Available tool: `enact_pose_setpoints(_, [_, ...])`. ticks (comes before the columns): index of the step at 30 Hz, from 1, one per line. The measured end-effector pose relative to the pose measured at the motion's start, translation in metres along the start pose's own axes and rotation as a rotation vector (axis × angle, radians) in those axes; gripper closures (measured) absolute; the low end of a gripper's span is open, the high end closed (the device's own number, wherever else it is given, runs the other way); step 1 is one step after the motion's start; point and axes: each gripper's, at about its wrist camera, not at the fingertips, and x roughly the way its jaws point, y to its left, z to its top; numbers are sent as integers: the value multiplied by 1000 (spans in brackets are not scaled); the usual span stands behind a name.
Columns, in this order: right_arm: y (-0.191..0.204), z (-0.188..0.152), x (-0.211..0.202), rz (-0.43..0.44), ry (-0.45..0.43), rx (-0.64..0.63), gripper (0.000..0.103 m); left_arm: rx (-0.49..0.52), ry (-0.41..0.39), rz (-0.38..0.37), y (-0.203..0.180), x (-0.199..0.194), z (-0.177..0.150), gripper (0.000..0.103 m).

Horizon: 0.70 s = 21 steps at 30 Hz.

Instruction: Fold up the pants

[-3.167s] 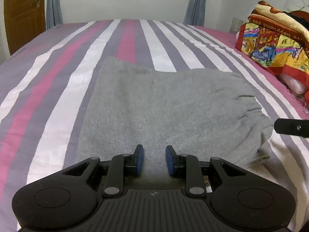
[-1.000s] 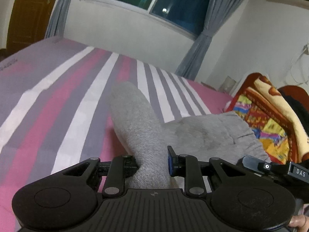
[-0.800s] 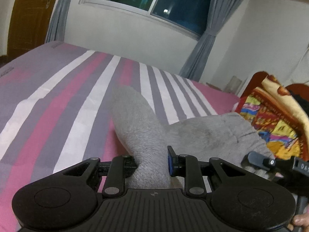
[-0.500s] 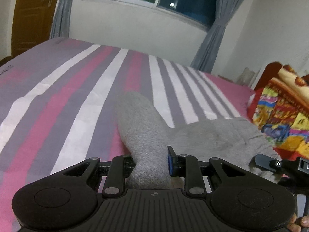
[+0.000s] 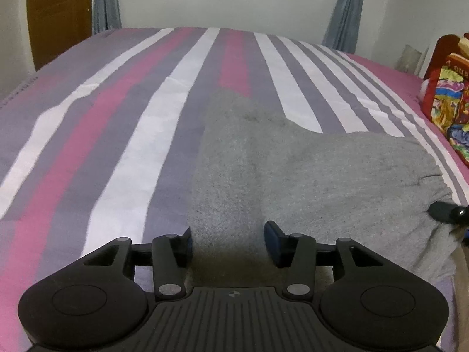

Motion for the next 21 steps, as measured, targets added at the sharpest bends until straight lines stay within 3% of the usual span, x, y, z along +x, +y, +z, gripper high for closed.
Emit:
enact_pose_setpoints(5, [23,9,-24,-28,-95,-62,38,6,-82,60,2,-34,-1,57])
enact_pose_setpoints(10, [58,4,-36,-19,-119,-157,38,55,-117,40,-15,-59,-3,57])
enact_pose_setpoints(17, [76,-20,-26,-74,-58,-242,40,101,-21,44,-35,-45,-22,57])
enact_pose_setpoints(21, [61,-30,-5,-152,7,-268,43,122,-23,53,-38,-39,-35,57])
